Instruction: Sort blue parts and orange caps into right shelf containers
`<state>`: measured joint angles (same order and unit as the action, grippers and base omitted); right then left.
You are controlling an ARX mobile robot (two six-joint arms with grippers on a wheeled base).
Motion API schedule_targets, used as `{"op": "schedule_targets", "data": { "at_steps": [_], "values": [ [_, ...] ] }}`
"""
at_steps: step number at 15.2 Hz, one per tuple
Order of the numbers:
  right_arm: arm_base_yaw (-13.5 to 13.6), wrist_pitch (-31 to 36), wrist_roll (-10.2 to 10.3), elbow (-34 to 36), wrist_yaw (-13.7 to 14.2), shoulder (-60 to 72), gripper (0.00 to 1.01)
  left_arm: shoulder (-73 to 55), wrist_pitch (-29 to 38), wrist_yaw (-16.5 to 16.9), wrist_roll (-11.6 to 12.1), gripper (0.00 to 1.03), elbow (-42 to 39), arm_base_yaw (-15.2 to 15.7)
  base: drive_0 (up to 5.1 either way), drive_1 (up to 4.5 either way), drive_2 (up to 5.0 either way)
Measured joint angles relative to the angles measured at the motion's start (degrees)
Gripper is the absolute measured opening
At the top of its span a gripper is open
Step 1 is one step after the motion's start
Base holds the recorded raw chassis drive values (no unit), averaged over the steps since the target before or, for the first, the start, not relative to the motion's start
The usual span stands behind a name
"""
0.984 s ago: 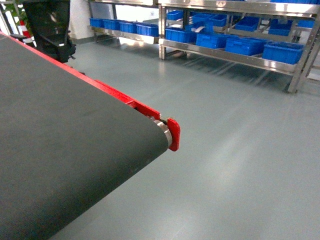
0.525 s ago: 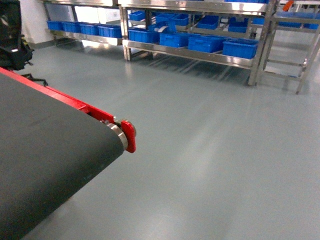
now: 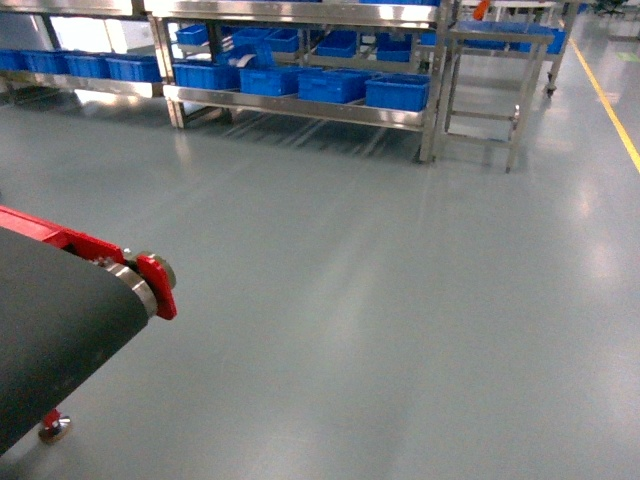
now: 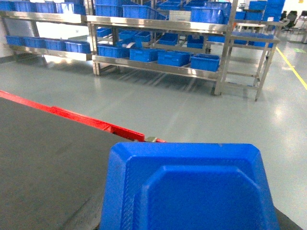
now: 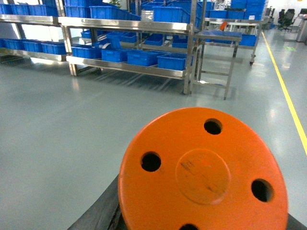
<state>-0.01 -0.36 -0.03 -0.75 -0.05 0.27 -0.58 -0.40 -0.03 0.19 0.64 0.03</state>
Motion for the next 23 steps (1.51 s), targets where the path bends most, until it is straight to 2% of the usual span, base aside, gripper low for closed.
{"op": "schedule_targets", "data": {
  "at_steps": [15,23],
  "values": [
    [0.0,0.0,0.0,0.0,0.0,0.0,0.43,0.0,0.0,0.0,0.0,0.41,0.0,0.0,-1.6,-1.56,-1.6],
    [0.0,-0.1,0.0,0.0,0.0,0.0,0.43,0.0,0.0,0.1,0.0,0.41,0.0,-0.1,0.0,4.36,-4.3]
  ]
}}
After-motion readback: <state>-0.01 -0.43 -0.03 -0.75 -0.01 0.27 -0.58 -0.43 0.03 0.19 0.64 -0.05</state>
